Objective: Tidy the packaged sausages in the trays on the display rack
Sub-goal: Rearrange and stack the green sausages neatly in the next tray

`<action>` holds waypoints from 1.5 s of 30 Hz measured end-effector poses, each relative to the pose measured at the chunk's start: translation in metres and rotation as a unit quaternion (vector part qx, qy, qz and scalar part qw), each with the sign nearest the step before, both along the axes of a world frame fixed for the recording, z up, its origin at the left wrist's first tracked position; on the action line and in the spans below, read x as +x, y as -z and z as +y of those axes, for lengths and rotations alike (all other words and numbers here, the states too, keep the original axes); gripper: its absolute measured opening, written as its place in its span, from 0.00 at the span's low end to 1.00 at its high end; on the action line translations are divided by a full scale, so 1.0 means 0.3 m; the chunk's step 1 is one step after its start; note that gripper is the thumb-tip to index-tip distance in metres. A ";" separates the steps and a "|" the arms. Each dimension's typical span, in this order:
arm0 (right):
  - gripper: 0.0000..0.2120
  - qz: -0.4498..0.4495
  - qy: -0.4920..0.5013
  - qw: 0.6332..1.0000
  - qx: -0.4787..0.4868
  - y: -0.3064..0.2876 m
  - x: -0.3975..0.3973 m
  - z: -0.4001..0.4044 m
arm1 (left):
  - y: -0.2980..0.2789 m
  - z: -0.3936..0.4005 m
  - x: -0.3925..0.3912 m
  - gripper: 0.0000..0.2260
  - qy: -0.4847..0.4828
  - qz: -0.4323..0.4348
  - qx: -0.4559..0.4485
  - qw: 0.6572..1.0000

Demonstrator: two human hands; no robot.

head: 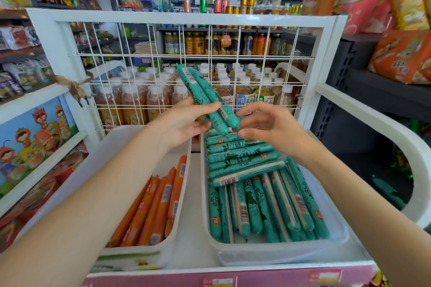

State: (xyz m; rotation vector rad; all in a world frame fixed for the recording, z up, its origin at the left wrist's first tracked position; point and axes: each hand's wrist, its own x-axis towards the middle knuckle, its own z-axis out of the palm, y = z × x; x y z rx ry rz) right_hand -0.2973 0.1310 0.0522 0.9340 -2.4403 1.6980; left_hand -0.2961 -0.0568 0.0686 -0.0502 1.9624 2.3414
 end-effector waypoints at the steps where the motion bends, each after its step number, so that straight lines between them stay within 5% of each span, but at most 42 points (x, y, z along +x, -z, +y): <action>1: 0.13 -0.009 -0.009 1.000 -0.017 0.005 0.001 -0.002 | 0.001 -0.001 0.002 0.09 0.003 0.002 -0.001 1.000; 12: 0.13 0.019 -0.038 0.997 -0.069 0.034 0.005 -0.010 | 0.017 -0.010 0.012 0.08 0.005 -0.013 0.029 0.999; 19: 0.21 0.109 0.029 0.993 0.030 0.047 0.017 -0.039 | 0.023 0.009 0.000 0.09 -0.016 -0.017 0.049 0.999; 25: 0.17 0.154 0.060 0.986 0.033 0.049 0.019 -0.033 | 0.021 0.019 -0.005 0.14 -0.011 -0.019 0.062 0.998; 31: 0.16 -0.012 0.013 0.994 -0.107 0.039 0.020 -0.029 | 0.041 0.071 -0.013 0.09 -0.046 -0.018 0.150 0.987; 36: 0.10 -0.102 0.116 0.961 -0.230 0.071 -0.006 -0.013 | 0.089 0.108 -0.009 0.11 -0.008 -0.045 0.167 0.985; 42: 0.11 -0.143 0.158 0.952 -0.219 0.067 -0.045 0.064 | 0.105 0.094 0.017 0.10 0.028 -0.105 0.216 0.970; 45: 0.12 -0.165 0.160 0.954 -0.195 0.062 -0.068 0.134 | 0.108 0.067 0.031 0.10 0.085 -0.111 0.129 0.982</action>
